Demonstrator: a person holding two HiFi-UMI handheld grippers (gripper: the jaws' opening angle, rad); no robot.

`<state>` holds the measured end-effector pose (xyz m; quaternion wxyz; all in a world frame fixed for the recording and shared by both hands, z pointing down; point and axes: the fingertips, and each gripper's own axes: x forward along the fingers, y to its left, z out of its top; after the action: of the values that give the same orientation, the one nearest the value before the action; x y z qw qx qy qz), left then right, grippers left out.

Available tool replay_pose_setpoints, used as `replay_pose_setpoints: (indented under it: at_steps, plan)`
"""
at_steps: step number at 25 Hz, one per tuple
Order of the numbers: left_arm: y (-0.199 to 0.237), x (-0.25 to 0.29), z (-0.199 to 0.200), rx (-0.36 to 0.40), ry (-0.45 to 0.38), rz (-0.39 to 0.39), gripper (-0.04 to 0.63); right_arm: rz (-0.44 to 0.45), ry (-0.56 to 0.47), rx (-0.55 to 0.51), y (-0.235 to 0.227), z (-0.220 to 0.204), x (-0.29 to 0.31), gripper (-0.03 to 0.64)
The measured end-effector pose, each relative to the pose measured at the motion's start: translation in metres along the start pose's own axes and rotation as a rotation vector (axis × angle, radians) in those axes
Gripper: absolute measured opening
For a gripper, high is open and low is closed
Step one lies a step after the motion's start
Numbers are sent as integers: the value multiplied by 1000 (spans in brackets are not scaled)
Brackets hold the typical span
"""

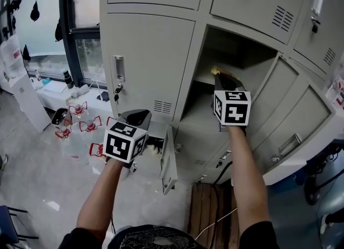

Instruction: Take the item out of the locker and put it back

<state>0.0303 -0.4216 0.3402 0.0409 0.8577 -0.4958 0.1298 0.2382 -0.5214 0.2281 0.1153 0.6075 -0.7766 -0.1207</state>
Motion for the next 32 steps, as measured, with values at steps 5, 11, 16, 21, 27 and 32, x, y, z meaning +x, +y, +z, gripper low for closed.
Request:
replay_pose_setpoints:
  at_steps: [5, 11, 16, 21, 27, 32]
  plan:
    - [-1, -1, -1, 2, 0, -28, 0, -26, -40, 25, -3, 13, -14, 29]
    - [-6, -6, 0, 18, -3, -70, 0, -75, -92, 78, -11, 30, -38, 28]
    - [-12, -13, 1, 34, -5, -108, 0, -118, -122, 109, -17, 43, -63, 28]
    - [-20, -20, 0, 41, -11, -150, 0, -138, -112, 144, -12, 38, -89, 28]
    - [-37, -26, -7, 44, -9, -210, 0, -178, -71, 147, -4, 20, -121, 28]
    - [-47, -33, -13, 49, -9, -257, 0, -210, -35, 179, 4, -1, -145, 28]
